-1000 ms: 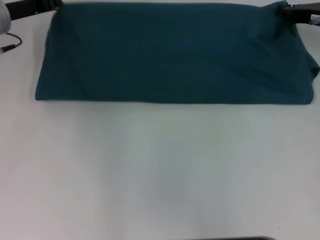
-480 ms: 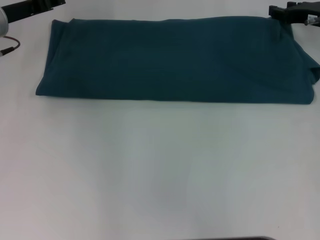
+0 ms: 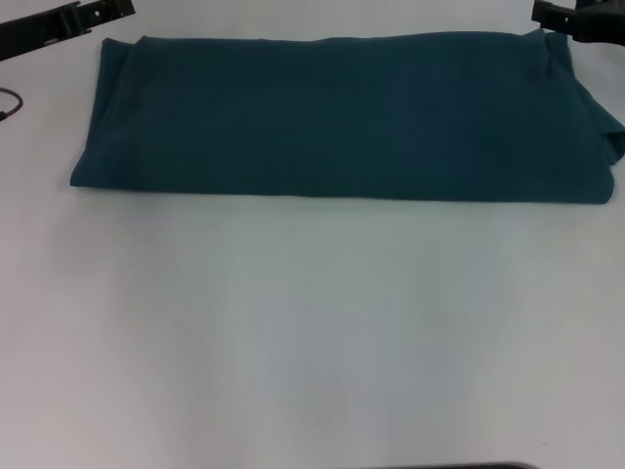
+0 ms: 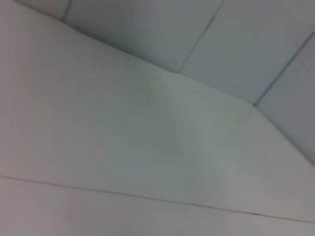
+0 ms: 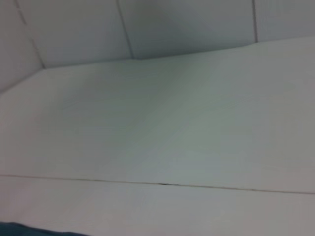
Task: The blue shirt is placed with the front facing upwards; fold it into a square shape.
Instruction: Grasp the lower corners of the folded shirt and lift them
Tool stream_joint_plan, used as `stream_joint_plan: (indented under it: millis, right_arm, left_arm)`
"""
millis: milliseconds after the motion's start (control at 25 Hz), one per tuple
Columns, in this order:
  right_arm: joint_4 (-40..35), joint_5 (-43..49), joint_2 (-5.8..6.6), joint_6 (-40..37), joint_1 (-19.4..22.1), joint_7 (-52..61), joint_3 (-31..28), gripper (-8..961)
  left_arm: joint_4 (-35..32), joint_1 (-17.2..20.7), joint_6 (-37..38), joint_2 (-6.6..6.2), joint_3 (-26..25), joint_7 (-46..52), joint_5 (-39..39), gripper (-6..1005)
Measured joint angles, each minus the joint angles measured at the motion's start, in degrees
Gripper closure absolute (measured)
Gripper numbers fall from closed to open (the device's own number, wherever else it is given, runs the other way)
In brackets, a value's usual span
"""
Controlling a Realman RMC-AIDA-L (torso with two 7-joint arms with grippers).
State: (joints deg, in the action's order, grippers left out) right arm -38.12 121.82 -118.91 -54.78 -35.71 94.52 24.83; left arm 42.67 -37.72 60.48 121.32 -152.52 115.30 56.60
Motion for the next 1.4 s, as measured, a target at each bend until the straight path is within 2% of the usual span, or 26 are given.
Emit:
stream_joint_plan:
  millis: [240, 520, 640, 960, 1200, 1400]
  right_arm:
    - [-2.5, -0.8, 0.62, -8.6, 3.7, 0.9, 0.0, 204]
    - [-7.1, -0.5, 1.72, -16.9, 8.7, 7.6, 0.3, 207]
    - [-8.3, -0.2, 2.01, -18.7, 9.5, 9.6, 0.4, 207]
    - [-9.2, 4.3, 4.1, -23.9, 10.1, 17.5, 0.6, 206]
    - [-9.4, 7.8, 6.35, -24.9, 10.2, 25.7, 0.6, 207]
    - [-9.1, 9.3, 6.64, -23.9, 10.2, 29.0, 0.6, 206]
  left_arm:
    - [3.8, 3.9, 8.2, 0.28, 0.0, 0.1, 1.3, 172]
    - [6.4, 7.7, 12.6, 0.83, 0.0, -0.5, 3.1, 151]
    - [6.6, 8.6, 14.4, 0.85, 0.0, -1.3, 3.1, 151]
    - [6.4, 10.1, 16.0, 0.99, 0.1, -3.1, 2.8, 150]
    - [6.3, 11.2, 15.9, 1.03, 0.1, -4.2, 2.8, 150]
    - [5.8, 11.3, 15.6, 1.16, 0.1, -5.2, 2.7, 151]
